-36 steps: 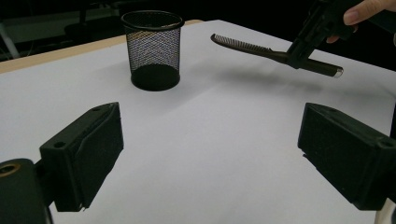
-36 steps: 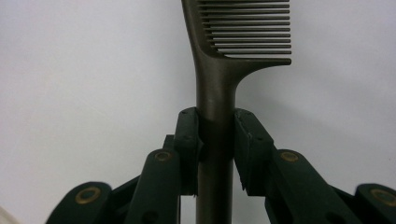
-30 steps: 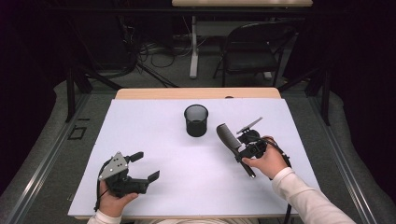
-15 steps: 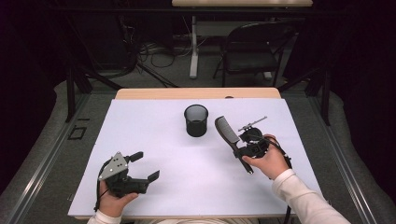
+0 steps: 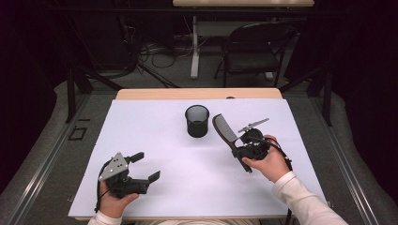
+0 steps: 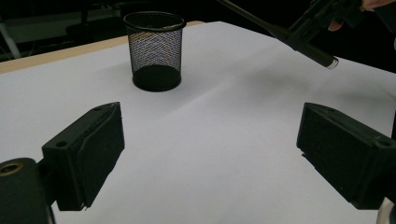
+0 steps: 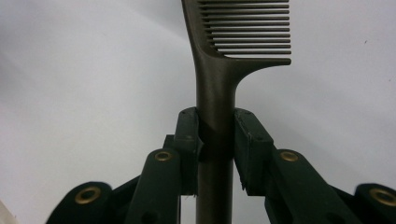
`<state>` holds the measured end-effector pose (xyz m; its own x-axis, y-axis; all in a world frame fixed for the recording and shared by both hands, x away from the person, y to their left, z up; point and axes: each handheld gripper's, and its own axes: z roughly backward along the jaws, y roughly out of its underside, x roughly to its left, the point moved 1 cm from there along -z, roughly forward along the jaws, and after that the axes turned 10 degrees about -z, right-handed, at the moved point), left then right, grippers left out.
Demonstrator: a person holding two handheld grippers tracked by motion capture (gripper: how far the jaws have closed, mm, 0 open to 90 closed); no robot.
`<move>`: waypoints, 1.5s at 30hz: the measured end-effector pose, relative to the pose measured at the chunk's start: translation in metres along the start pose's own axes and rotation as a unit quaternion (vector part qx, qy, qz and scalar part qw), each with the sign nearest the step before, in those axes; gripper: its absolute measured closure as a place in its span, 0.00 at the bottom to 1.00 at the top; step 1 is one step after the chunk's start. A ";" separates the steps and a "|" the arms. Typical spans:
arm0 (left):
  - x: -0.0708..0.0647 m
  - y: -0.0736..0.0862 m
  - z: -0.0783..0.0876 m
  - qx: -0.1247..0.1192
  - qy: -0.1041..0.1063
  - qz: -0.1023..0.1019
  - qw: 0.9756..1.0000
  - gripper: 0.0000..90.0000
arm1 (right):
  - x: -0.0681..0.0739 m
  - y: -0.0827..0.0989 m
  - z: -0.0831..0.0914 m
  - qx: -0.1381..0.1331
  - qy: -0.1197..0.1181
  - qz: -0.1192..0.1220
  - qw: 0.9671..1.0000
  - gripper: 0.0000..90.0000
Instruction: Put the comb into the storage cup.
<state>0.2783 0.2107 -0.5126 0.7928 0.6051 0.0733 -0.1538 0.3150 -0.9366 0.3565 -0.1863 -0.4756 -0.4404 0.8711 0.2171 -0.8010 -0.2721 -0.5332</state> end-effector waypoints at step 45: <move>0.003 0.000 0.000 -0.012 -0.001 0.000 1.000 0.12 | 0.048 -0.009 0.003 -0.191 -0.003 0.079 0.978 0.81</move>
<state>0.2800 0.2128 -0.5125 0.7918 0.6062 0.0747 -0.1390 0.2979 -0.9444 0.3413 -0.1436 -0.4583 -0.5495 0.8281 0.1107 -0.5137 -0.2304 -0.8264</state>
